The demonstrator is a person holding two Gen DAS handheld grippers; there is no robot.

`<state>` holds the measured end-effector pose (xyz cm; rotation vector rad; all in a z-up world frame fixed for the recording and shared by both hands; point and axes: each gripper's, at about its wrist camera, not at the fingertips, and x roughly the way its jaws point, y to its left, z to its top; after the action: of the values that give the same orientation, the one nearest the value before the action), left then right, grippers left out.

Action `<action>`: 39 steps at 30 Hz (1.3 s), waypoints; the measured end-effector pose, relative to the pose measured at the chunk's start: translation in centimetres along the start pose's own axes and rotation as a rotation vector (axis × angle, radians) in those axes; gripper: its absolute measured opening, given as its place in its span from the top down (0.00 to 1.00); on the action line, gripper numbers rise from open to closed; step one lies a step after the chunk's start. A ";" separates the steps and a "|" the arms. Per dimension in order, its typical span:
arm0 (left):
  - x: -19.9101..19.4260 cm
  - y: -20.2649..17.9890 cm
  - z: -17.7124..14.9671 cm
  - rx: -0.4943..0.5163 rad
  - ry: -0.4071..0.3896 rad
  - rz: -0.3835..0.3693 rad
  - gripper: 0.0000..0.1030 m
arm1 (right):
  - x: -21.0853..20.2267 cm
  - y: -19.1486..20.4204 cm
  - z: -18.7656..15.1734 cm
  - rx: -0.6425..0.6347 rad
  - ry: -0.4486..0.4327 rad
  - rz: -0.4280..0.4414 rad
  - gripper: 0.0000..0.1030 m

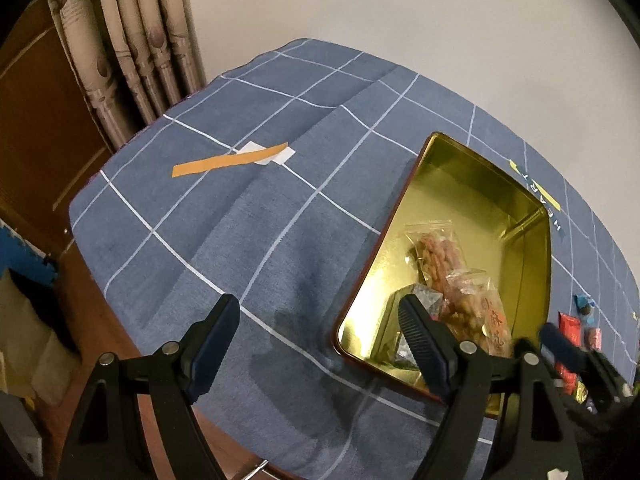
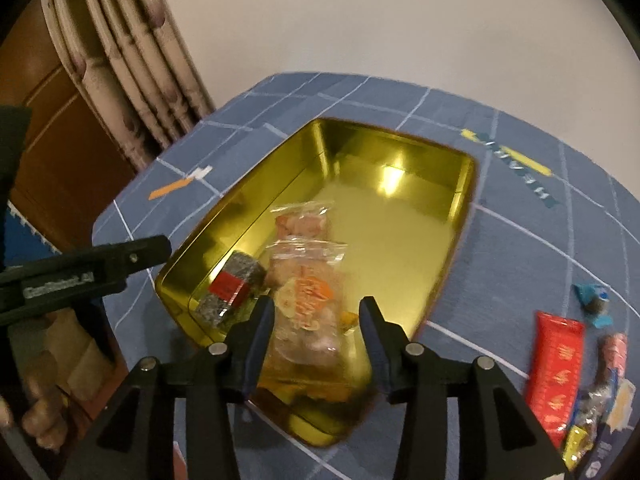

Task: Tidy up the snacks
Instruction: 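Move the right tool to the blue soda cracker pack and grasp it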

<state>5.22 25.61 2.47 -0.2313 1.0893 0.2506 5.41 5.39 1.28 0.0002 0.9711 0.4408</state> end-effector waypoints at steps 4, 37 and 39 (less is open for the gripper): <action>0.2 -0.2 -0.1 0.010 0.005 0.006 0.23 | -3.2 -3.5 -1.2 0.037 -0.046 -0.081 0.55; -0.1 -2.8 -0.9 0.126 -0.025 0.061 0.23 | -8.1 -22.5 -13.4 0.460 0.050 -0.452 0.43; -0.1 -3.2 -1.1 0.144 -0.017 0.054 0.23 | -8.1 -22.8 -13.4 0.450 0.042 -0.465 0.43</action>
<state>5.26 22.25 2.29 -0.0709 1.0926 0.2206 -1.01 -20.92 -4.35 0.1689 1.0581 -0.2101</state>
